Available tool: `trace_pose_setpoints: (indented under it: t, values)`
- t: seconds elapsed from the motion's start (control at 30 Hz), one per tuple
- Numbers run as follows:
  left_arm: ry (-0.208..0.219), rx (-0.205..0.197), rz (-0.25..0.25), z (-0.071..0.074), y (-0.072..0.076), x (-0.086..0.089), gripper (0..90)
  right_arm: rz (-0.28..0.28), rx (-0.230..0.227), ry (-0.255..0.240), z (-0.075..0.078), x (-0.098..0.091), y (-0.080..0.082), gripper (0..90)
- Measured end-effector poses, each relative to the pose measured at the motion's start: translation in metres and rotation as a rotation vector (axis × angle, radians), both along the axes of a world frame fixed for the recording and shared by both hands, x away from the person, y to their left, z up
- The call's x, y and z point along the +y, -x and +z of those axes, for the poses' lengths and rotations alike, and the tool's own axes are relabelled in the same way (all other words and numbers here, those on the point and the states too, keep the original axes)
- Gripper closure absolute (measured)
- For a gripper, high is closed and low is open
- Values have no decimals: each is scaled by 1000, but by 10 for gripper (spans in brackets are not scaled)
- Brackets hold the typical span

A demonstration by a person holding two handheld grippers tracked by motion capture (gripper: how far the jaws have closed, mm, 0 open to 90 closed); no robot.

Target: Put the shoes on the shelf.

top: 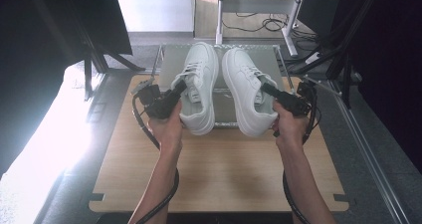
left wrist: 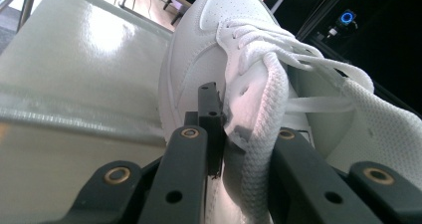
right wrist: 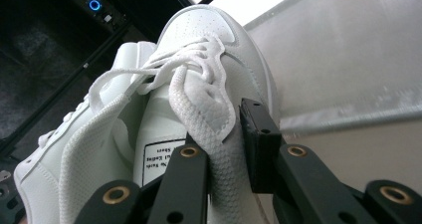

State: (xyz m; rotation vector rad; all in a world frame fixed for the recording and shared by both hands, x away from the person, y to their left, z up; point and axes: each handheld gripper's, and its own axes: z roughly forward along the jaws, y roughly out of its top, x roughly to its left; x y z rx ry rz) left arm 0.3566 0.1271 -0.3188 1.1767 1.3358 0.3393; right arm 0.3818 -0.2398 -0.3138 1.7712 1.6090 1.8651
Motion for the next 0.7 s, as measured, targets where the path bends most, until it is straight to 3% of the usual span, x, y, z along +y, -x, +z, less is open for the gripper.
trace_pose_setpoints:
  t: [0.23, 0.37, 0.7]
  values:
    - [8, 5, 8, 8, -17, -7, 835, -30, 17, 4, 9, 5, -18, 808]
    - [-9, 7, 10, 13, -26, -12, 835, -47, 25, 3, 12, 9, -28, 807]
    - [-9, 37, 60, 18, -50, -22, 834, -111, 40, 11, 22, 18, -48, 807]
